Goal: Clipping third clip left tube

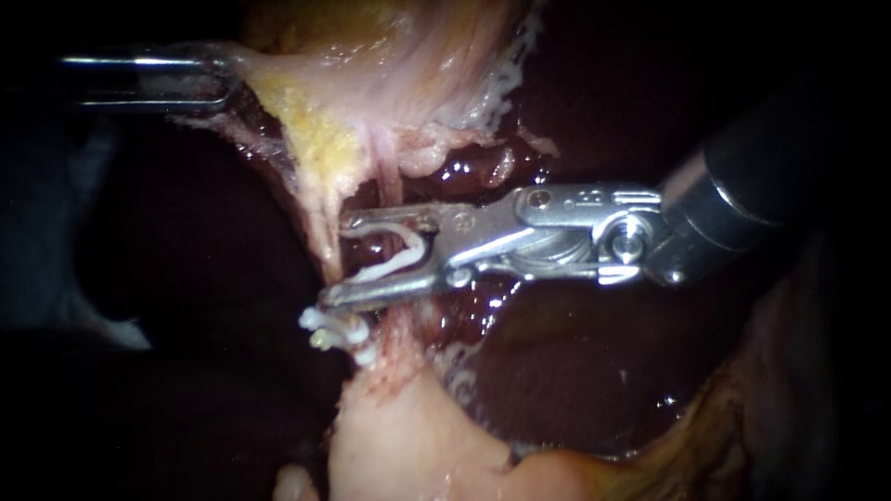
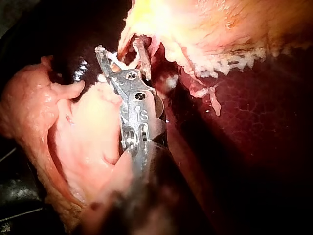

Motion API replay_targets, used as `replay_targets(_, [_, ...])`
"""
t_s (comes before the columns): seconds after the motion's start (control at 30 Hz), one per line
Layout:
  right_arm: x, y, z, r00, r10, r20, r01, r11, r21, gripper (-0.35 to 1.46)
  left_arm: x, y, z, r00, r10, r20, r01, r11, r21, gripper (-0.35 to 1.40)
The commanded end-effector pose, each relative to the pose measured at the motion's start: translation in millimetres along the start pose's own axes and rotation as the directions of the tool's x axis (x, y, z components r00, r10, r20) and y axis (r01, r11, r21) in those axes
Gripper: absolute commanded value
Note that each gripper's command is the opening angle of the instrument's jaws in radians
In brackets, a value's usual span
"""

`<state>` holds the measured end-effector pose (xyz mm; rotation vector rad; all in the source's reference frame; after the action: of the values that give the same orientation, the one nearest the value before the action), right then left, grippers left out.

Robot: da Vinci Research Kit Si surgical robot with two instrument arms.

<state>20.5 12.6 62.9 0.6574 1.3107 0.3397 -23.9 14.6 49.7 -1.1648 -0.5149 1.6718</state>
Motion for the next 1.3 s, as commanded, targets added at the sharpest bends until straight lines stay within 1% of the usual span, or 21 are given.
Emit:
replay_targets(0.03, [0.2, 0.0, 0.4, 1.000, -0.006, -0.012, 0.006, 1.000, 0.013, 0.49, 0.0, 0.0, 0.0, 1.0000, 0.000, 0.000, 0.000, 1.000, 0.001, -0.35])
replay_targets(0.17, [0.6, -0.1, 1.7, 0.999, -0.014, -0.036, 0.016, 0.998, 0.059, 0.49, 0.0, 0.0, 0.0, 1.0000, 0.000, 0.000, 0.000, 1.000, 0.001, -0.35])
replay_targets(0.3, [1.0, -0.1, 2.9, 0.998, -0.015, -0.058, 0.020, 0.996, 0.086, 0.48, 0.0, 0.0, 0.1, 1.0000, 0.000, 0.000, 0.000, 1.000, 0.001, -0.35])
replay_targets(0.47, [1.3, 0.0, 4.1, 0.997, -0.003, -0.076, 0.011, 0.994, 0.106, 0.48, 0.0, 0.1, 0.1, 1.0000, 0.000, -0.001, 0.000, 1.000, 0.001, -0.35])
replay_targets(0.63, [1.6, 0.1, 4.9, 0.995, 0.026, -0.093, -0.016, 0.994, 0.107, 0.46, 0.0, 0.1, 0.2, 1.0000, 0.000, -0.001, 0.000, 1.000, 0.002, -0.35])
replay_targets(0.83, [1.9, 0.4, 6.1, 0.992, 0.075, -0.100, -0.064, 0.993, 0.101, 0.46, 0.0, 0.1, 0.3, 1.0000, 0.000, 0.000, 0.000, 1.000, 0.000, -0.35])
replay_targets(1.0, [2.3, 0.1, 7.3, 0.985, 0.121, -0.120, -0.109, 0.988, 0.107, 0.46, -0.1, 0.1, 0.5, 1.0000, 0.000, -0.001, 0.000, 1.000, 0.001, -0.35])
replay_targets(1.1, [2.6, -0.1, 7.9, 0.982, 0.132, -0.134, -0.118, 0.987, 0.111, 0.47, -0.1, 0.1, 0.5, 1.0000, 0.000, -0.001, 0.000, 1.000, 0.001, -0.35])
replay_targets(1.2, [2.7, -0.4, 8.2, 0.981, 0.138, -0.137, -0.122, 0.986, 0.116, 0.47, -0.1, 0.1, 0.5, 1.0000, 0.000, -0.001, 0.000, 1.000, 0.001, -0.35])
replay_targets(1.3, [2.9, -0.6, 8.3, 0.977, 0.168, -0.135, -0.152, 0.981, 0.122, 0.46, -0.1, 0.1, 0.5, 1.0000, 0.000, -0.001, 0.000, 1.000, 0.001, -0.35])
